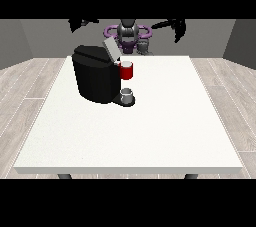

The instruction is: Insert the coffee pod into the coffee machine and close the lid

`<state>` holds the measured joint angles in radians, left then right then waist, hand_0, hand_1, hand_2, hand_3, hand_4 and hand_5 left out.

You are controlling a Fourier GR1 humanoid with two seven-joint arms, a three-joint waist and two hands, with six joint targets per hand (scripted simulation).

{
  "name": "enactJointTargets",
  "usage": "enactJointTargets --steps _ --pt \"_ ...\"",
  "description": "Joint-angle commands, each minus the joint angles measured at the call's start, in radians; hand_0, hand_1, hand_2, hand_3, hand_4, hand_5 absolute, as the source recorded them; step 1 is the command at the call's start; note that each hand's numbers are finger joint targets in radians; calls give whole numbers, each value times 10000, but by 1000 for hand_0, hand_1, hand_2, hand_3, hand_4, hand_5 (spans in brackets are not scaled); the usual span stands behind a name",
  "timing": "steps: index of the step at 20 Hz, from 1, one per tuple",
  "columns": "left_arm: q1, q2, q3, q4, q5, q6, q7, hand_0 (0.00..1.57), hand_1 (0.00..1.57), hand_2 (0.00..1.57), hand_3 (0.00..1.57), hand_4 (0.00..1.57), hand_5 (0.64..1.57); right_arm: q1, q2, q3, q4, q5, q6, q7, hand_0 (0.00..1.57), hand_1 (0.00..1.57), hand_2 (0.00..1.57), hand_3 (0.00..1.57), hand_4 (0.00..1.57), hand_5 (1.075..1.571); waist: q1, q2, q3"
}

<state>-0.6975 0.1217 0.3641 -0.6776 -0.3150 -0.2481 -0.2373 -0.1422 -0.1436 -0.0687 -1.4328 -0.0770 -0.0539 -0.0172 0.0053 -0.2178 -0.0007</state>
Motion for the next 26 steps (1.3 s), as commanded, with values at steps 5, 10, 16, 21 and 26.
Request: enactJointTargets --steps 5,10,16,21,26 --pt "545 -983 87 -917 1076 -178 833 0 0 0 0 0 1571 -591 -345 222 -371 -114 688 547 0 0 0 0 0 1571 750 -315 9" --pt "2032 -865 -95 -1481 1367 -605 377 0 0 0 0 27 1571 -1129 -717 452 -539 153 918 1504 0 0 0 0 239 1571 1161 -225 6" --pt "2547 -1029 -707 -3420 2009 -1129 828 0 0 0 0 222 1571 -1709 -318 287 324 478 671 519 0 0 0 0 123 1571 1621 606 10" --pt "3447 -1208 -1300 -4422 2283 -768 845 0 0 0 0 0 1571 -2133 -159 -41 1160 359 574 290 0 0 0 0 0 1571 1902 1130 10" --pt "3181 -1081 -1293 -5149 2811 -135 1371 0 0 0 0 0 1571 -3287 -528 -417 1808 -117 1175 770 0 0 0 0 0 1571 1503 1830 8"
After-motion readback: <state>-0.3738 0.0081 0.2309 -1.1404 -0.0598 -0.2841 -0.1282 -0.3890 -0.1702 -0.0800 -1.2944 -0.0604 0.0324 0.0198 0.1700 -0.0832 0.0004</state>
